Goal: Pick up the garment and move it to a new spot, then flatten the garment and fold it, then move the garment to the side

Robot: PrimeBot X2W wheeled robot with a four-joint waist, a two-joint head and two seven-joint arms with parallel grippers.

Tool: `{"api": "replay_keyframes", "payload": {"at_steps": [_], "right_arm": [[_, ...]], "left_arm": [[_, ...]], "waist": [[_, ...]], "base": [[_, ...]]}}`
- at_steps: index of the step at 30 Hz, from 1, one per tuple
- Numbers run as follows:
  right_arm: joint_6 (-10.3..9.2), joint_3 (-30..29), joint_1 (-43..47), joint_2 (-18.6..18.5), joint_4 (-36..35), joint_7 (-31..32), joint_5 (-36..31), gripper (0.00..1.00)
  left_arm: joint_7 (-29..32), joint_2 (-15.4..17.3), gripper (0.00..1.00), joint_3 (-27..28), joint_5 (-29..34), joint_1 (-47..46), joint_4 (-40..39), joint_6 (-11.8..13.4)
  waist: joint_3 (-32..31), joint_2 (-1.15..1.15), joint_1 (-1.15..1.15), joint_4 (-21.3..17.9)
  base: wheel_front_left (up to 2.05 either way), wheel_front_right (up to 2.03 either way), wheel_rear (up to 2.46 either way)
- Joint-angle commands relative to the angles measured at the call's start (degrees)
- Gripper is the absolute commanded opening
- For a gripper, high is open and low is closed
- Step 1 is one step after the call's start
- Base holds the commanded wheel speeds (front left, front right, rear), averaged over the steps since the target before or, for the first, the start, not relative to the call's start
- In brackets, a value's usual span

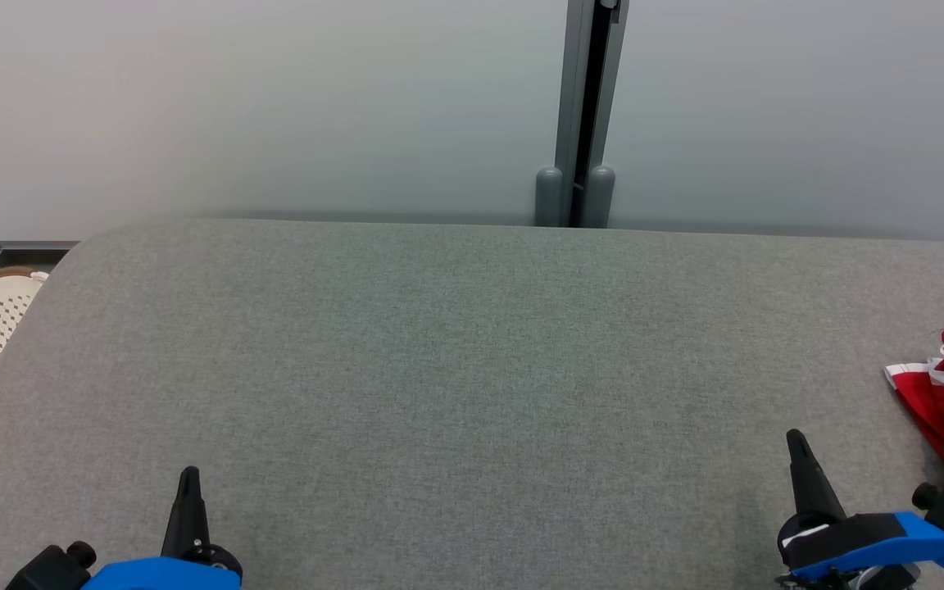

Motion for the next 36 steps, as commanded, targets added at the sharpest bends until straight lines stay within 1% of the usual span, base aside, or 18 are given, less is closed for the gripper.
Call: {"api": "replay_keyframes", "payload": {"at_steps": [1, 19, 36], "right_arm": [[0.01, -0.2, -1.3, -0.3, -1.3, 0.4, 1.9, 0.0], [0.02, -1.1, -1.5, -0.4, -3.5, 3.6, 14.2, 0.0], [0.02, -1.7, -1.7, -0.4, -5.2, 6.1, 24.0, 0.0]], "left_arm": [[0.4, 0.2, 0.0, 0.5, -1.7, -1.9, -1.0, 0.0], [3.5, 0.3, 0.0, 1.3, -12.9, -3.4, -2.3, 0.0], [6.1, 0.3, 0.0, 2.0, -21.9, -4.8, -3.3, -0.1]], "waist": [[0.0, 0.0, 0.0, 0.0], [0.2, 0.0, 0.0, -0.5], [0.4, 0.0, 0.0, -0.9]], "base": [[0.0, 0.0, 0.0], [0.0, 0.0, 0.0], [0.0, 0.0, 0.0]]}}
